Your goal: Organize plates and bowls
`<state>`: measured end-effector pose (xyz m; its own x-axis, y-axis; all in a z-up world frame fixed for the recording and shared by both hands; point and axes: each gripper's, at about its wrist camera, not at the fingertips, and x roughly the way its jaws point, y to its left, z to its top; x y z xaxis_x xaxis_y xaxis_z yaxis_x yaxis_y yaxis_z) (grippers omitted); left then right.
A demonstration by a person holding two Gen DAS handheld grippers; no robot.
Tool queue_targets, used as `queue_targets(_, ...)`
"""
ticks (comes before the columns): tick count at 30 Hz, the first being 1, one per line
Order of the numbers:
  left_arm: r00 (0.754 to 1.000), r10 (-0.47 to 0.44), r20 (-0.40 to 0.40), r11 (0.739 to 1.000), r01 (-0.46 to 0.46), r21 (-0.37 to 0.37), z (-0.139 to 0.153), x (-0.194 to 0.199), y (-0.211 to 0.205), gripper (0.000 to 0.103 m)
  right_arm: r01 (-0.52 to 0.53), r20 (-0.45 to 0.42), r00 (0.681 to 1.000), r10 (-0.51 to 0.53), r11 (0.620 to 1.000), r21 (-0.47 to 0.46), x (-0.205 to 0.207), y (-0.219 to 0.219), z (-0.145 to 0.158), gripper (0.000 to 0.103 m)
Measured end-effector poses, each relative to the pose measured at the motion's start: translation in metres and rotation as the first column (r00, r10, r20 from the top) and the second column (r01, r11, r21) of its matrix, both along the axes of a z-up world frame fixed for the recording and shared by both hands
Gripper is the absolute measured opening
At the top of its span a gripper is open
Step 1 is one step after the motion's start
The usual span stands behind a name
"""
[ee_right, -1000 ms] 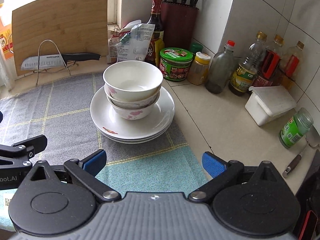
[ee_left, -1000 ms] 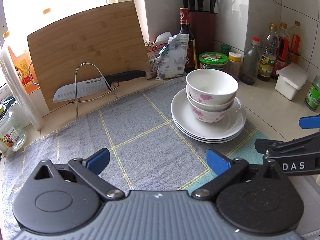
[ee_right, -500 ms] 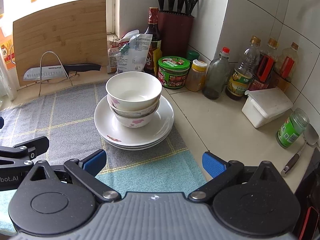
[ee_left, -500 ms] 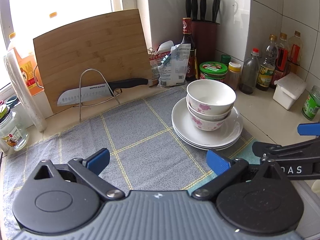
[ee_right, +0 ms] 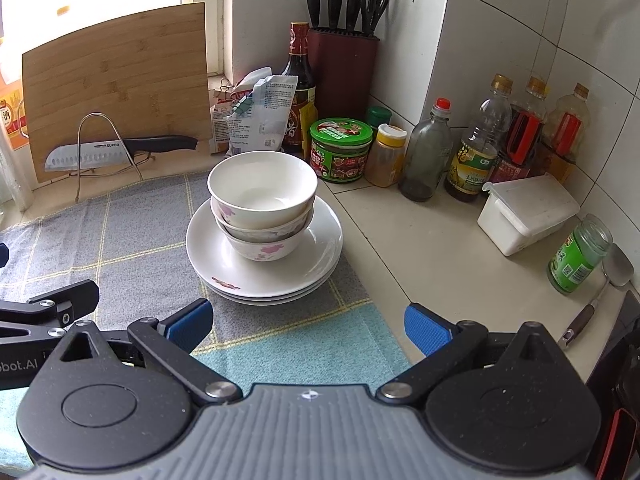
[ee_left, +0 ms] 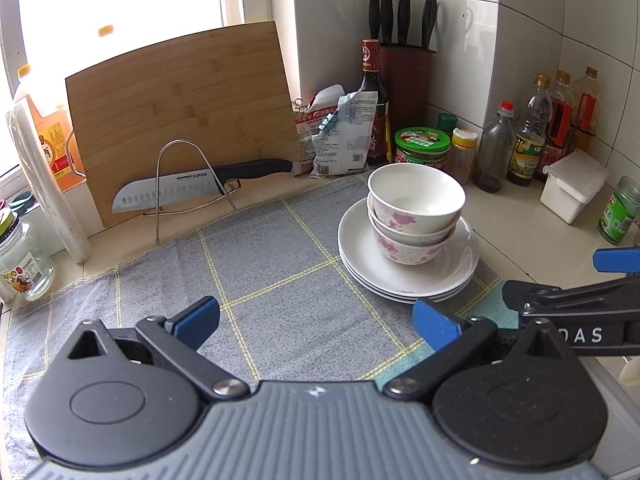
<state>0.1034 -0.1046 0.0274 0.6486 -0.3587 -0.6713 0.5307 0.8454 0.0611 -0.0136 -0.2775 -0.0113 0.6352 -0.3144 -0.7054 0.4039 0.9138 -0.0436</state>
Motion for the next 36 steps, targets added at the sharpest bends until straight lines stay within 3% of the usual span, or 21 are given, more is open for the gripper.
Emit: queue_targets(36, 1.000, 0.003, -0.011, 1.000, -0.004, -0.016, 0.0013, 0.0008, 0.0043, 0.102, 0.014, -0.008, 1.000, -0.014, 1.000, -0.014, -0.0004, 0.0034, 0.0031, 0.103)
